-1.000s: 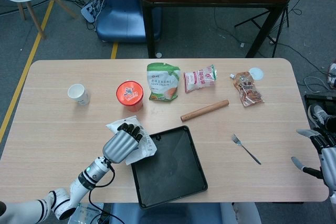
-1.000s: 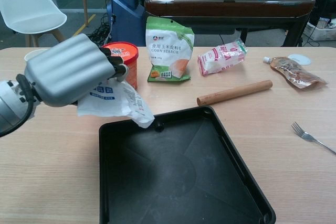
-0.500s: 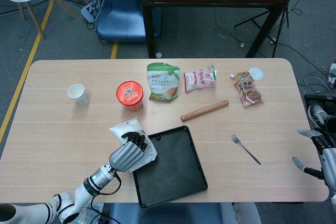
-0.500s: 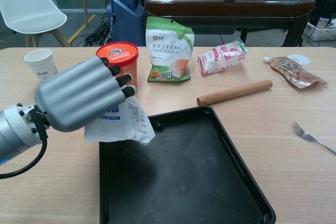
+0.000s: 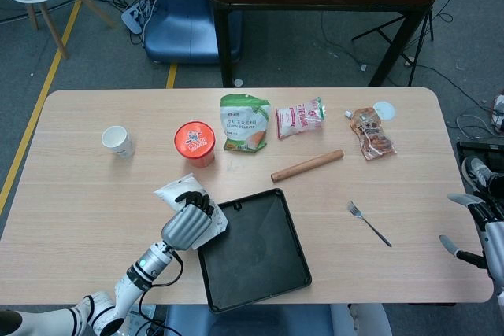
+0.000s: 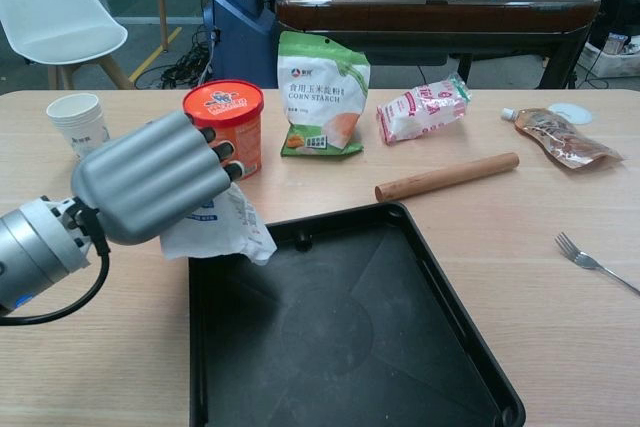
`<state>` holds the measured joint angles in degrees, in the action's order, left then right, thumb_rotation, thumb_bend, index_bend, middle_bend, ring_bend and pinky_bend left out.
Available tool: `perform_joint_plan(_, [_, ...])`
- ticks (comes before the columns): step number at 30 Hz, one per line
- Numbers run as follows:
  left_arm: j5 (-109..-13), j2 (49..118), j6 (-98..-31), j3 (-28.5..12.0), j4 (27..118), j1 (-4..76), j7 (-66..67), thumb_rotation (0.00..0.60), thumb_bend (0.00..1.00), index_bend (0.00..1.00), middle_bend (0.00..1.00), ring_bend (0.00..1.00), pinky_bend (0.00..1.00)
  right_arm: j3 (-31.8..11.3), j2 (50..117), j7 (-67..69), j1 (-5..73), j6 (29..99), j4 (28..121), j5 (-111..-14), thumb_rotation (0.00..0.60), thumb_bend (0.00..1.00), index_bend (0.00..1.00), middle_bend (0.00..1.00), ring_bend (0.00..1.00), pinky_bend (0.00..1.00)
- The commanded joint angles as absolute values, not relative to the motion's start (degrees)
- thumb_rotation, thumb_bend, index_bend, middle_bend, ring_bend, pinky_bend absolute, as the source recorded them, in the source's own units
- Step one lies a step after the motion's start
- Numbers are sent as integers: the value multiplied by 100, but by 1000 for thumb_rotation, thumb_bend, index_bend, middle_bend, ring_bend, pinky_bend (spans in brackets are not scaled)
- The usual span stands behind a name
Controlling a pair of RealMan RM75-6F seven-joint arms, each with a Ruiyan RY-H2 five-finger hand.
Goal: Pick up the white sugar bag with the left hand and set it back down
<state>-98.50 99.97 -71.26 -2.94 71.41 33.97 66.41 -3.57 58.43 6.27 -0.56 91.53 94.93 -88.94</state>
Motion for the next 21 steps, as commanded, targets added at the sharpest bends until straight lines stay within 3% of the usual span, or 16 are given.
perform_joint_plan(1, [-9758, 9977, -7004, -294, 7204, 3392, 6731, 600, 210, 408, 647, 571, 621, -359, 5840, 619, -52, 9151, 9498, -8900, 600, 175, 279, 309, 189, 191])
perform_joint_plan(9, [-9658, 9976, -7025, -432, 7237, 3490, 5780, 600, 210, 408, 647, 571, 622, -359, 5830, 645, -83, 9178, 9487, -8872, 600, 175, 280, 309, 189, 191])
perform_joint_plan(21, [-8388, 9828, -6532, -1160, 7779, 3606, 3507, 600, 210, 407, 647, 570, 642, -368, 5857, 726, -96, 9190, 9413, -8860, 600, 175, 279, 309, 189, 191])
